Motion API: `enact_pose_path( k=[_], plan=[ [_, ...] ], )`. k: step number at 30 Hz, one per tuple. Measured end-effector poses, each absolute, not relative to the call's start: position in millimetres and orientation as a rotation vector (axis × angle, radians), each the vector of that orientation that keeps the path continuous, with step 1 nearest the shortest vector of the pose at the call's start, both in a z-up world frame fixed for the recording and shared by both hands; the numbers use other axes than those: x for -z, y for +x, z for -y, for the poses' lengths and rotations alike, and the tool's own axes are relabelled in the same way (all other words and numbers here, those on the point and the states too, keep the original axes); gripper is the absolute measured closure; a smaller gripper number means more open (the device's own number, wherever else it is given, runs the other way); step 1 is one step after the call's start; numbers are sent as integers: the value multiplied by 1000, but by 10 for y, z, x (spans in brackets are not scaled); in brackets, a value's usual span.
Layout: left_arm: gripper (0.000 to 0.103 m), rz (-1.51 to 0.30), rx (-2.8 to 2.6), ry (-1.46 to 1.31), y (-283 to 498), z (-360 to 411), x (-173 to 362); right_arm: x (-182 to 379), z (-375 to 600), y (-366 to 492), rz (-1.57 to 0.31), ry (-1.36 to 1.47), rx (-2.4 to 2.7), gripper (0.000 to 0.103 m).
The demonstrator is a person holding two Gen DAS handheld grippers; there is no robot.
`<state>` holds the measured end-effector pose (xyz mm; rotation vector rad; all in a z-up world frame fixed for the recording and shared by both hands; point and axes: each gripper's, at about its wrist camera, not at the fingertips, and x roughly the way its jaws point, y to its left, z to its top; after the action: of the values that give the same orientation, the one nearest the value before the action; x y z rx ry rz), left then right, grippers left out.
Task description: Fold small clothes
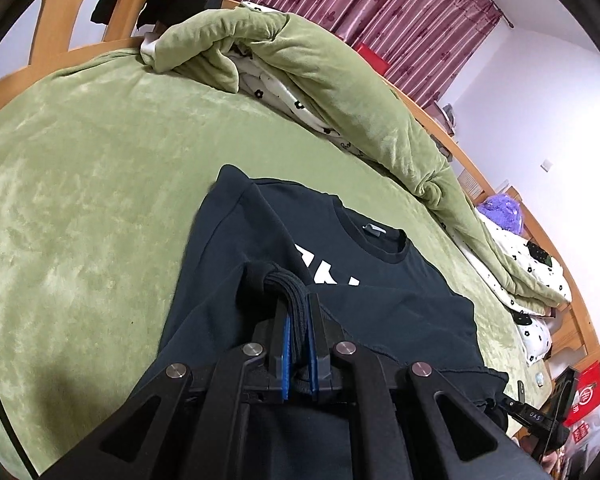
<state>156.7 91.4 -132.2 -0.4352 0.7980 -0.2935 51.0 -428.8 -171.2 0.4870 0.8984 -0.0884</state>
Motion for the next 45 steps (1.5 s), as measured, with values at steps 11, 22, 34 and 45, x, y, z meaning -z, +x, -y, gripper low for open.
enact_pose_path(
  k=[11,22,34,45],
  plan=[
    [96,-771,292,-400,1501,-887,1250,1570,4212,647,-825,479,26,93],
    [96,-724,281,-506,1740,-982,1063,1055,4325,1034,-695,642,-44,94],
    [96,-704,257,-512,2404,-1023,1014,1028,4417,1757,-664,730,-46,94],
    [94,-804,239,-519,3032,-926,1350,1365,4525,2436,-727,724,11,95]
  ],
)
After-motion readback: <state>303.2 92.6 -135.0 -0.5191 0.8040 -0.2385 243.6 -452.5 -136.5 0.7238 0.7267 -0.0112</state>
